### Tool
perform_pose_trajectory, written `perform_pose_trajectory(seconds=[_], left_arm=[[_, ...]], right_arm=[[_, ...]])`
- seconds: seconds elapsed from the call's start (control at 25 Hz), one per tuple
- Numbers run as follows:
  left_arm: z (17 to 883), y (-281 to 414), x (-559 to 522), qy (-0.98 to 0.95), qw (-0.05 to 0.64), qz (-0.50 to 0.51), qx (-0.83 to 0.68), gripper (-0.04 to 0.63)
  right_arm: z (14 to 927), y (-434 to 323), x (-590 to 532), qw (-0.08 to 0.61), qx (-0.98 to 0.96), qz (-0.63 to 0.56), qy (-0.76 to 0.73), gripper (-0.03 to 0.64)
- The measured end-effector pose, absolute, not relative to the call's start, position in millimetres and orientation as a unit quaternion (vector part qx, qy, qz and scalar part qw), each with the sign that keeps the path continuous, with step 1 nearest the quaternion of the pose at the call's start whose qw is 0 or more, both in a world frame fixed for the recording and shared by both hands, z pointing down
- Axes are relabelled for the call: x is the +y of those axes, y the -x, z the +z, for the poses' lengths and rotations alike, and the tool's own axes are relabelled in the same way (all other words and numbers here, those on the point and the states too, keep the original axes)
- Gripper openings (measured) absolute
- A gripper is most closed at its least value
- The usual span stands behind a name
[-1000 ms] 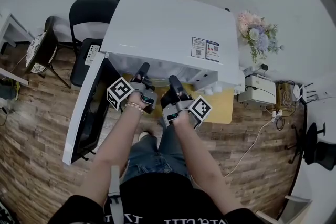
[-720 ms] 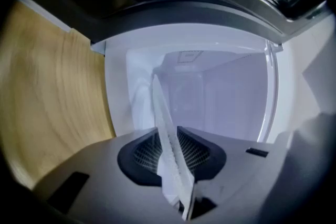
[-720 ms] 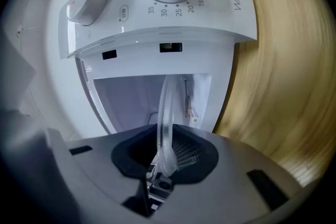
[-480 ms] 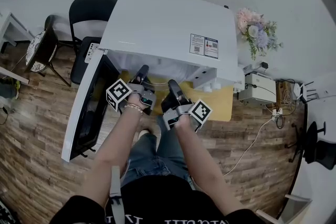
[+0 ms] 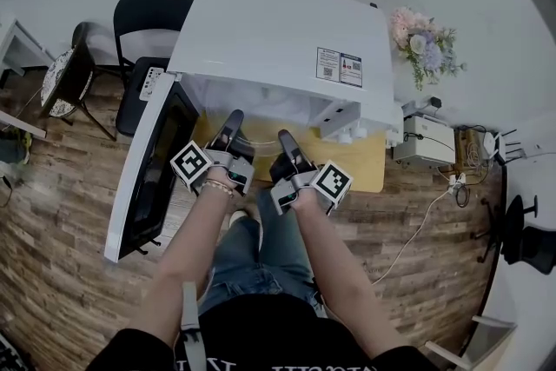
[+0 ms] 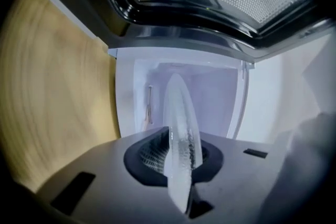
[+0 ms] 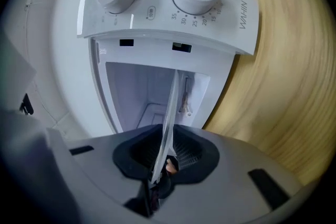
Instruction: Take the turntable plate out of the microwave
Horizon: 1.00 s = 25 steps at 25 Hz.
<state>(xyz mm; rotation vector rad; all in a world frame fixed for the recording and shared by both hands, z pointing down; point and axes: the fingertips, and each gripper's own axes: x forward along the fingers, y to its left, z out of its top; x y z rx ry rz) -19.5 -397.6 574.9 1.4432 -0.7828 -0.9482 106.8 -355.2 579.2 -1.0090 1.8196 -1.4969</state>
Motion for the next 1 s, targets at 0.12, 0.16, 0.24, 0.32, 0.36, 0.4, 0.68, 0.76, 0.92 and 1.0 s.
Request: perform_pose_trajectory(seconds=[0.12, 0.16, 0.24, 0.32, 0.36, 0.4, 0.68, 0.76, 0.92, 1.0], left_arm=[[569.7, 21.5, -386.3, -0.628, 0.581, -0.405, -0.321, 0.034], [567.1, 21.3, -382.6, -0.635, 0.579, -0.402, -0.316, 0.034], [562.3, 20.1, -374.5, -0.647, 0.575, -0.394, -0.309, 0.034], [559.9, 19.6, -366.8, -0.652, 0.575, -0.387, -0.306, 0.034], [559.0, 20.0, -363.6, -0.652, 0.576, -0.386, -0.307, 0.034], [558.0, 20.6, -360.5, -0.652, 0.576, -0.385, -0.307, 0.034], [544.6, 18.5, -336.9, -0.656, 0.572, -0.389, -0.301, 0.034], [541.9, 16.7, -329.9, -0.656, 0.573, -0.390, -0.300, 0.034], [537.1, 13.2, -315.7, -0.656, 0.573, -0.390, -0.298, 0.034], [534.9, 11.0, -308.1, -0.656, 0.575, -0.390, -0.295, 0.034]], right_arm=[[575.5, -107.1, -352.5, 0.275, 0.687, -0.551, 0.385, 0.060], [575.0, -107.7, -352.3, 0.274, 0.687, -0.549, 0.389, 0.060], [574.9, -108.2, -350.5, 0.268, 0.686, -0.547, 0.397, 0.060], [573.9, -106.4, -346.9, 0.263, 0.687, -0.548, 0.398, 0.067], [573.1, -105.5, -344.9, 0.259, 0.689, -0.547, 0.398, 0.070], [572.5, -105.5, -342.6, 0.253, 0.692, -0.545, 0.400, 0.074], [559.2, -118.4, -331.2, 0.259, 0.691, -0.543, 0.402, 0.075], [553.9, -119.5, -327.9, 0.262, 0.694, -0.541, 0.397, 0.075], [549.3, -128.2, -323.4, 0.268, 0.691, -0.539, 0.399, 0.075], [547.0, -132.4, -319.7, 0.264, 0.693, -0.538, 0.402, 0.075]])
